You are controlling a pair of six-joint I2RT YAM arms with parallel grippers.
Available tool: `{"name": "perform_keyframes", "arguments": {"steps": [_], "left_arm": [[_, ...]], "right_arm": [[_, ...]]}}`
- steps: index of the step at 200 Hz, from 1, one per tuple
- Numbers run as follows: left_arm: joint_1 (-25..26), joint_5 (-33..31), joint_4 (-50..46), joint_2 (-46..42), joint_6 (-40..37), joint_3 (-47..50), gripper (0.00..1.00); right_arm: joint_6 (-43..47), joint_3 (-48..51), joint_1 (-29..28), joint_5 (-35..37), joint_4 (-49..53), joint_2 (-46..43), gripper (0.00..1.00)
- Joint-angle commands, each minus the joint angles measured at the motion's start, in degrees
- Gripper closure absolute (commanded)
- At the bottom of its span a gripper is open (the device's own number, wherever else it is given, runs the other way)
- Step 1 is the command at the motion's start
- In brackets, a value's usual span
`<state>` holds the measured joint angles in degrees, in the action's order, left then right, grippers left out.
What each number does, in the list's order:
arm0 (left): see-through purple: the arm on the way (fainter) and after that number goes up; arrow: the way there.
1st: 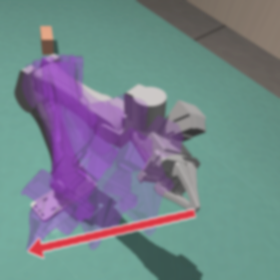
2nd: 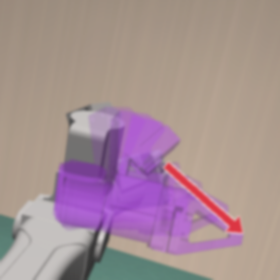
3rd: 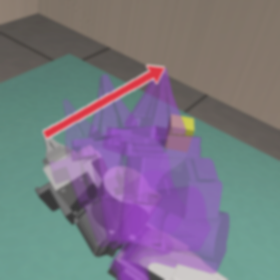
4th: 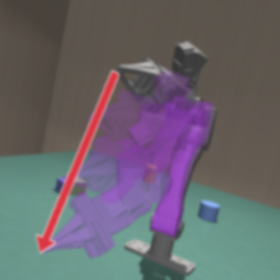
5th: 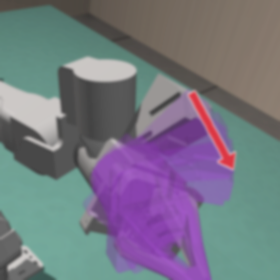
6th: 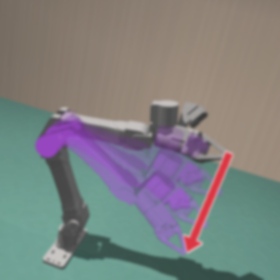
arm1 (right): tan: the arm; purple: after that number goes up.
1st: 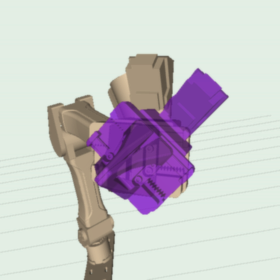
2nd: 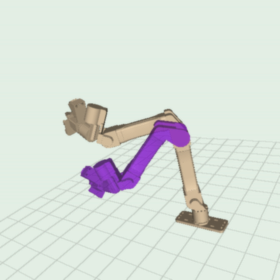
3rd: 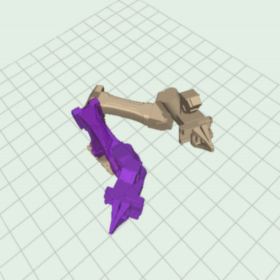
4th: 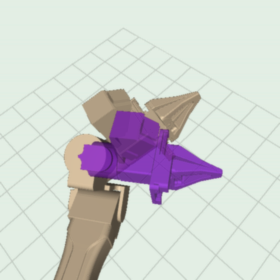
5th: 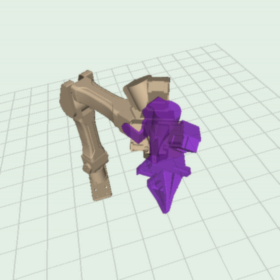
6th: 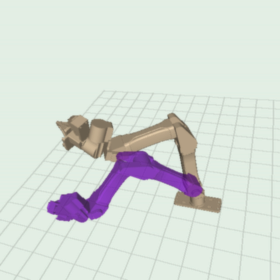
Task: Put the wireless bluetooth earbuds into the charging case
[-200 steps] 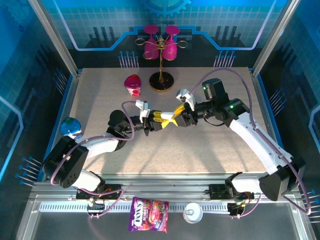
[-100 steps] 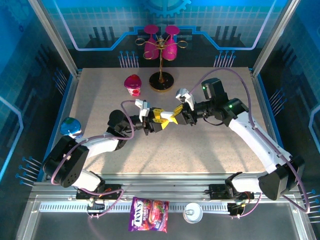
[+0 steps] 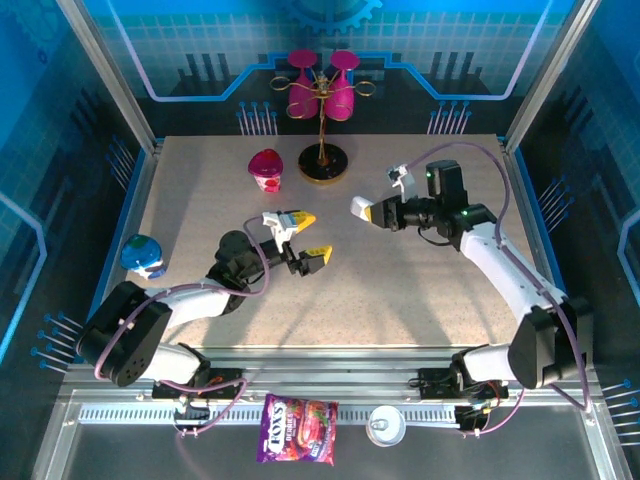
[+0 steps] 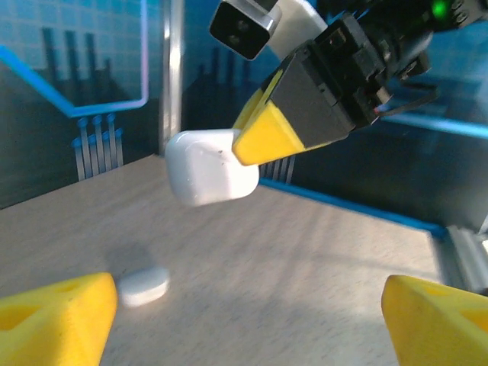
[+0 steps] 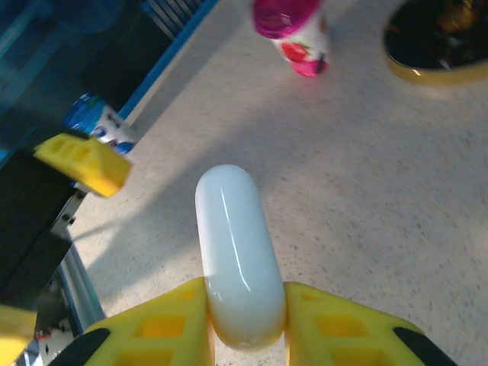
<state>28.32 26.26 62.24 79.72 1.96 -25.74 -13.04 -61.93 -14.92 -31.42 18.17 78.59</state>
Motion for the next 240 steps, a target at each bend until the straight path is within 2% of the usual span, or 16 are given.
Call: {"name": "perform_keyframes", "arguments": {"steps": [1, 23, 77, 139, 198, 222, 240], "left_arm": [[0.7, -6.8, -6.9, -1.2, -8.1, 0.9, 0.04], [1.7, -10.2, -10.2, -0.5, -10.5, 0.4, 0.02], [3.1, -12.4, -16.2, 0.4, -12.8, -1.2, 0.0], [3.1, -11.3, -19.4, -0.2, -12.4, -2.0, 0.01], [2.0, -13.5, -17.8, 0.0, -9.4, -1.7, 0.01], [0.4, -19.2, -16.0, -1.3, -7.8, -0.1, 0.01], [-1.2, -23.9, -18.3, -3.2, -7.7, 0.2, 0.01]], "right_arm": [[-6.7, 1.3, 0.4, 4.4, -3.3, 3.7, 0.75], [-8.3, 1.2, 0.5, 7.2, -2.0, 8.5, 0.76], [-13.4, 1.1, 1.4, 2.9, -4.2, 21.8, 0.76], [-15.5, 4.1, 3.9, 1.6, -7.9, 26.9, 0.73], [-15.6, 7.1, 7.0, 3.5, -8.8, 22.6, 0.41], [-13.5, 8.3, 8.1, 6.9, -8.1, 18.3, 0.21], [-11.0, 9.4, 8.4, 11.6, -7.9, 14.0, 0.13]]}}
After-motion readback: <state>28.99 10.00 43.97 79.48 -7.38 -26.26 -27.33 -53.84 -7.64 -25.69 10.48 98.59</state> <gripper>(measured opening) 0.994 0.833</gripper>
